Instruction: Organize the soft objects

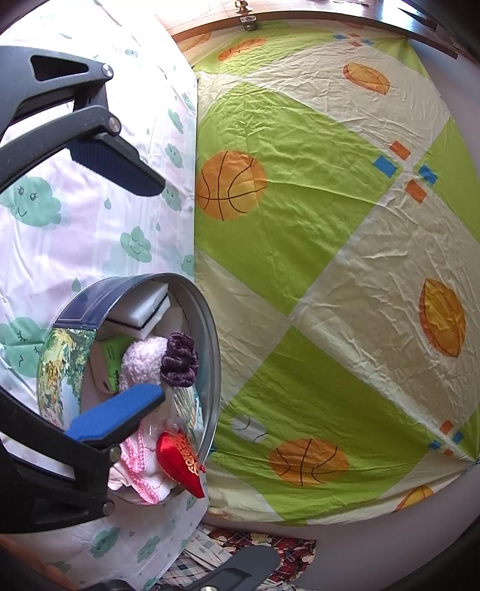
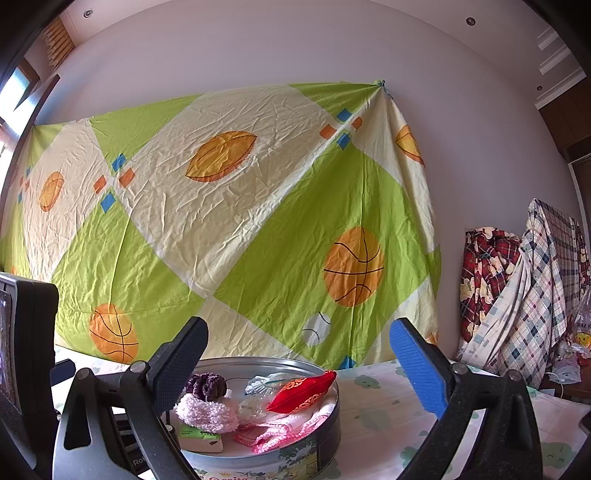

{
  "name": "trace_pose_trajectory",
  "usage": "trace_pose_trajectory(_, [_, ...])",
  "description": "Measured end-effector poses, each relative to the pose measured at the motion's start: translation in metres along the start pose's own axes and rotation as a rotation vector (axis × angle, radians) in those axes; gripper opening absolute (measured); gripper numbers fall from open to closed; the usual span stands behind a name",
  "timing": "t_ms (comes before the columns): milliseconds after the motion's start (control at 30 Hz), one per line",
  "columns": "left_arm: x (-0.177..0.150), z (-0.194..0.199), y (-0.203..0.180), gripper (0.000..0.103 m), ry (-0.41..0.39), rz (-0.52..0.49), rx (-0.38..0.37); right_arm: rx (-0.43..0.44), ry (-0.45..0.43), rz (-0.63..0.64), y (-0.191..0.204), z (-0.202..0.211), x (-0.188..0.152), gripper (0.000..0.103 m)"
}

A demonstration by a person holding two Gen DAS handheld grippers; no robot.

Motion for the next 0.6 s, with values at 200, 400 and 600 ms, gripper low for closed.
trace_pose_trajectory(200, [-0.0004,-0.0002,0.0010,0.103,0.004,-0.001,0.001,-0.007,0.003,-0.003,-0.0014,0.0013,0.0009,0.101])
trace_pose_trajectory(400, [-0.0007,-0.0007,0.0011,0.103,0.005,-0.001,0.006,-0.008,0.004,-0.003,-0.0017,0.0012,0.0008,0.101])
trace_pose_trajectory(600, [-0.0005,-0.0008,0.0009,0.103,0.006,-0.002,0.004,-0.009,0.004,-0.002,-0.0021,0.0010,0.0008,0.101])
Point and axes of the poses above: each gripper's, at about its wrist camera, not at the fingertips, and z roughly against the way its jaws point, y to its left, x to its top, the point moved 4 cm from there along -z, roughly the way its jaws point, and after that the axes turned 1 degree about y, right-handed, at the moved point
